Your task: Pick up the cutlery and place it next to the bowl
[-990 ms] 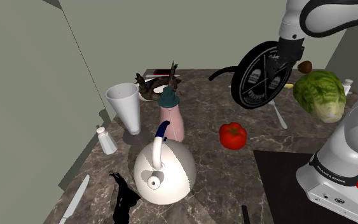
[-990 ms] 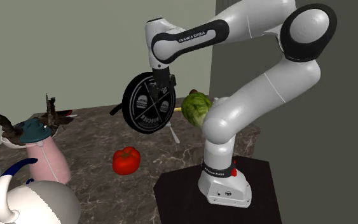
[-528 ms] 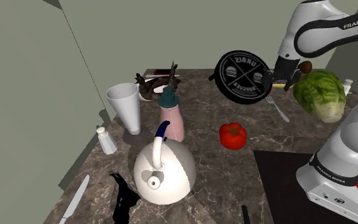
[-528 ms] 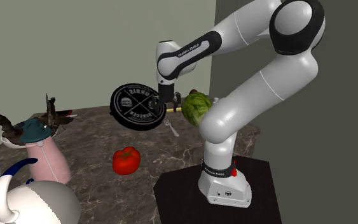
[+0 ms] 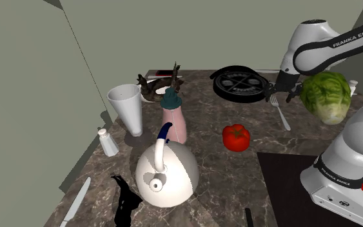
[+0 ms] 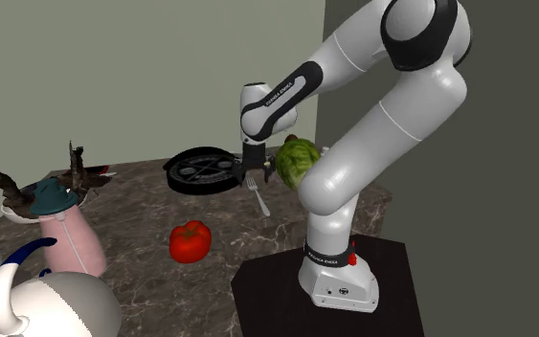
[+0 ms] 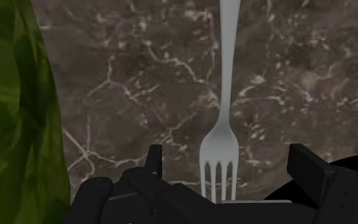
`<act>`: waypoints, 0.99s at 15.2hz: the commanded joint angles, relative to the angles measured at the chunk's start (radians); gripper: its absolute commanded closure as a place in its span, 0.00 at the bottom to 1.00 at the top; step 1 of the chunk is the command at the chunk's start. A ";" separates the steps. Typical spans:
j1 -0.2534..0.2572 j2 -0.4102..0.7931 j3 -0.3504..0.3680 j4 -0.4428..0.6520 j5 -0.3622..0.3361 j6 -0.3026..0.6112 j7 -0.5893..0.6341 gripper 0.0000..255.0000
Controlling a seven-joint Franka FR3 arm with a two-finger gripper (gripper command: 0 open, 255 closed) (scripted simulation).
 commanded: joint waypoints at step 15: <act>-0.001 0.037 -0.010 -0.019 -0.008 0.056 0.003 1.00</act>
